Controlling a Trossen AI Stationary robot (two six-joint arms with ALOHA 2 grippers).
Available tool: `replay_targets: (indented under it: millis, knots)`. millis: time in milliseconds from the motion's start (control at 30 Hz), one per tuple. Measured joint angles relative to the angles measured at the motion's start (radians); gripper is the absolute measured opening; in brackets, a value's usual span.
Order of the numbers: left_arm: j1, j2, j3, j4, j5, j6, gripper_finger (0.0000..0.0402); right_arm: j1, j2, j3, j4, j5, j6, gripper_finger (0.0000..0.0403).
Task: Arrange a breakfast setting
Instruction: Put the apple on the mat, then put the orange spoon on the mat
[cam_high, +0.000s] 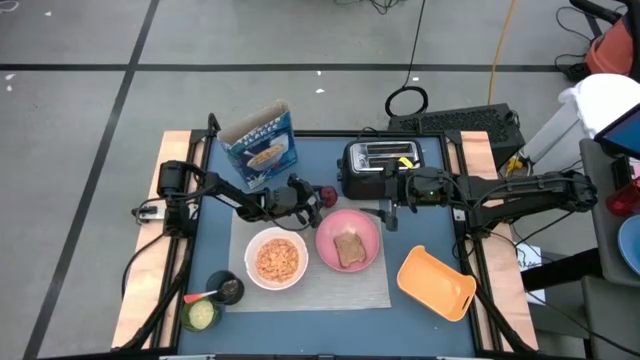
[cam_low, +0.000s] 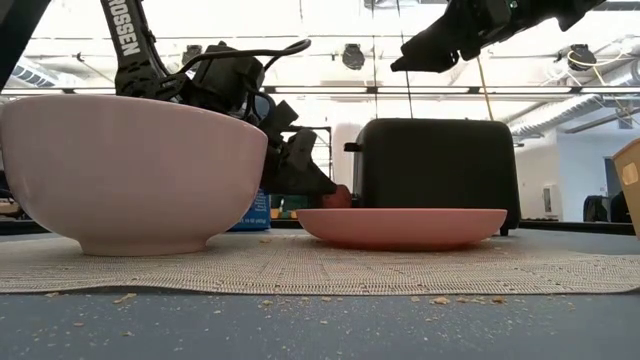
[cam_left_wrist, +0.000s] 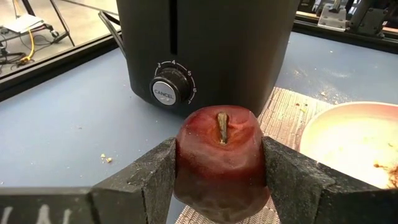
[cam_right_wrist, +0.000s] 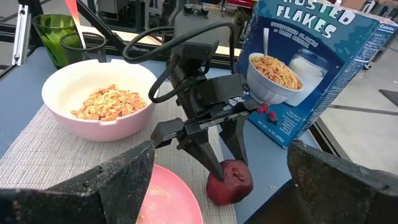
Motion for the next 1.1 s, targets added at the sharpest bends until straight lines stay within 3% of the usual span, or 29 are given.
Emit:
replay_targets:
  millis: [400, 1100]
  knots:
    - [0.000, 0.003, -0.002, -0.007, 0.010, -0.003, 0.0290, 0.000, 0.000, 0.000, 0.000, 0.000, 0.000, 0.0352]
    - [0.000, 0.003, -0.002, -0.006, 0.005, -0.007, 0.0372, 0.000, 0.000, 0.000, 0.000, 0.000, 0.000, 0.0352]
